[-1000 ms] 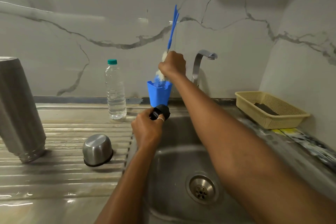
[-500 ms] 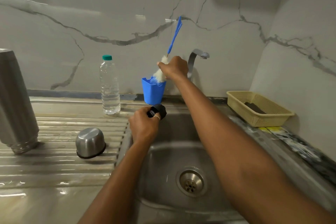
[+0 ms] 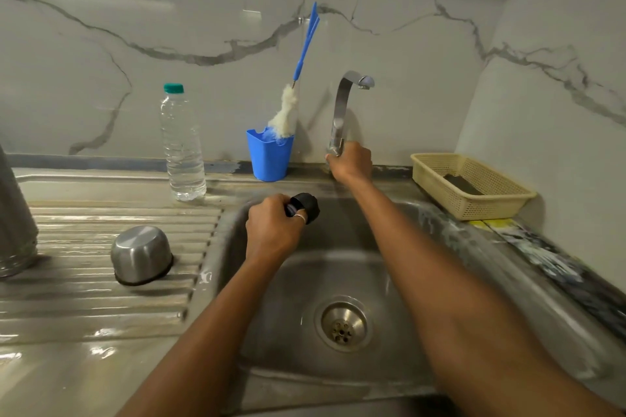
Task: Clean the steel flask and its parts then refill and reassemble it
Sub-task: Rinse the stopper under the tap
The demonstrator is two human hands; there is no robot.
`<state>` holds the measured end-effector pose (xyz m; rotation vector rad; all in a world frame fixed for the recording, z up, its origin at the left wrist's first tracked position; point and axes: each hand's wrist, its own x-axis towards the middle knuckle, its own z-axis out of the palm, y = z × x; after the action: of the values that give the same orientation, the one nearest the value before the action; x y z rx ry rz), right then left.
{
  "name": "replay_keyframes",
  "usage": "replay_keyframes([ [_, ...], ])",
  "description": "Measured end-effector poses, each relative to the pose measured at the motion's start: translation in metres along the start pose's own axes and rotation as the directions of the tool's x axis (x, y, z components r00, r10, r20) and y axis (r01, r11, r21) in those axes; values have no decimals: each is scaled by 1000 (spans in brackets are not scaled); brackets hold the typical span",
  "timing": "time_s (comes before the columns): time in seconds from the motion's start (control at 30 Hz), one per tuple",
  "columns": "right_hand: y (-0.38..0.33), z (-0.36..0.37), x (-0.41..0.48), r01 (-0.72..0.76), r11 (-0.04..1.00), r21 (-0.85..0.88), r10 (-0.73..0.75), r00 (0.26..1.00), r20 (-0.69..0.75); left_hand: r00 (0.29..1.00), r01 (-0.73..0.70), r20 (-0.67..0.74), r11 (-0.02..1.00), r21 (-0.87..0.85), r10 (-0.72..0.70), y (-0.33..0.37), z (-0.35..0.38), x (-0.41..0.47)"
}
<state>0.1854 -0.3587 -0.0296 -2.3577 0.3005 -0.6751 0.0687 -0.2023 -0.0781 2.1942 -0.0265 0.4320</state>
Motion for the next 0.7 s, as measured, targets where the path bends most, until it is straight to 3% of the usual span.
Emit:
replay_keyframes([
  [0.17, 3, 15, 3, 44, 999, -4, -44, 996, -80, 1000, -25, -8, 999, 25, 25, -1, 1, 0],
  [0.43, 7, 8, -4, 132, 989, -70, -134, 991, -15, 1000, -17, -17, 999, 34, 18, -4, 3, 2],
  [0.53, 10, 0, -6, 67, 997, 42, -68, 997, 35, 999, -33, -12, 999, 30, 33, -3, 4, 2],
  [0.7, 9, -28, -32, 119, 990, -82, -102, 978, 183, 999, -36, 19, 999, 0, 36, 0, 7, 0],
])
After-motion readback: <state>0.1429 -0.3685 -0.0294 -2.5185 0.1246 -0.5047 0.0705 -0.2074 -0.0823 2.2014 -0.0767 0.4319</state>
